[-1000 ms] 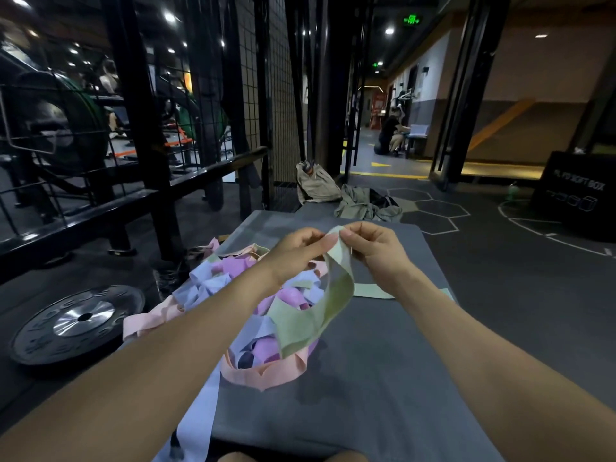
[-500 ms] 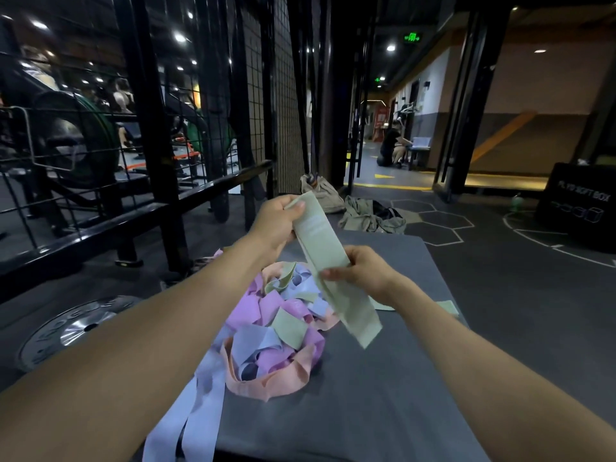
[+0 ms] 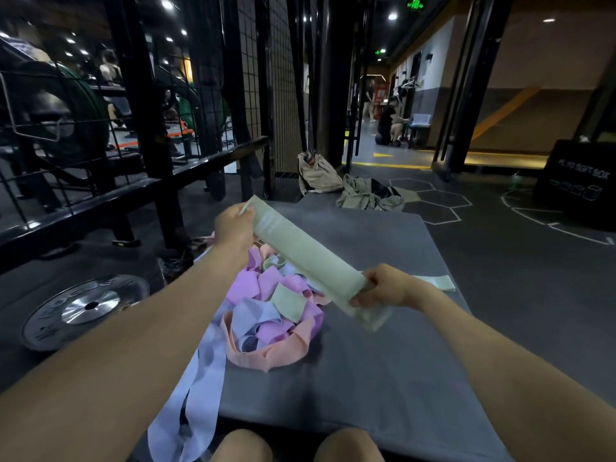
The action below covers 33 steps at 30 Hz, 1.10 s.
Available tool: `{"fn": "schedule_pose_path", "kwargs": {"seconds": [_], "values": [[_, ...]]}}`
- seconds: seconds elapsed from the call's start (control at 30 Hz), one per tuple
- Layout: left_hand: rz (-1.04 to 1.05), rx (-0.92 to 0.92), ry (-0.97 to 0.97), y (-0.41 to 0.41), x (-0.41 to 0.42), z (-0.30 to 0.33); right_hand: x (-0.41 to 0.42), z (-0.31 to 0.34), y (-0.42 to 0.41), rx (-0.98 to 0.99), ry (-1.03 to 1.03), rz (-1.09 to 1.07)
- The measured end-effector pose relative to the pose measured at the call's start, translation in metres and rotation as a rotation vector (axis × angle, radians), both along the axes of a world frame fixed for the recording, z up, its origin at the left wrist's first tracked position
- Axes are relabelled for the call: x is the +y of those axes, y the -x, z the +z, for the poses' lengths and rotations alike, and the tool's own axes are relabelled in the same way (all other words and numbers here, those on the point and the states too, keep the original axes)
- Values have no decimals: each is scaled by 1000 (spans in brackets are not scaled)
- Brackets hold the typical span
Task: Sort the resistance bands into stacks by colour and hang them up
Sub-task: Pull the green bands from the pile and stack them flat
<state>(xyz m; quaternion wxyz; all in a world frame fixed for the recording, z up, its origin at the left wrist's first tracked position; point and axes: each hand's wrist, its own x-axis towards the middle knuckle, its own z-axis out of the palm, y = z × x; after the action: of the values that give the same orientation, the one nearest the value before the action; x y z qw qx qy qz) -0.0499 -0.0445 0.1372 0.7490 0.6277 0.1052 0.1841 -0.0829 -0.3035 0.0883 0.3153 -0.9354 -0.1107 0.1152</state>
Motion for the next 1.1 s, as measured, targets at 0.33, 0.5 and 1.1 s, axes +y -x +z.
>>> {"fn": "schedule_pose_path", "kwargs": {"seconds": [0.33, 0.5, 1.1], "values": [[51, 153, -40, -10, 6, -44, -36, -25, 11, 104, -164, -226], [-22, 195, 3, -12, -2, -60, -49, -38, 7, 183, -667, -525], [-37, 339, -653, -107, -130, -116, -174, -95, -82, -196, -645, -1109]]}}
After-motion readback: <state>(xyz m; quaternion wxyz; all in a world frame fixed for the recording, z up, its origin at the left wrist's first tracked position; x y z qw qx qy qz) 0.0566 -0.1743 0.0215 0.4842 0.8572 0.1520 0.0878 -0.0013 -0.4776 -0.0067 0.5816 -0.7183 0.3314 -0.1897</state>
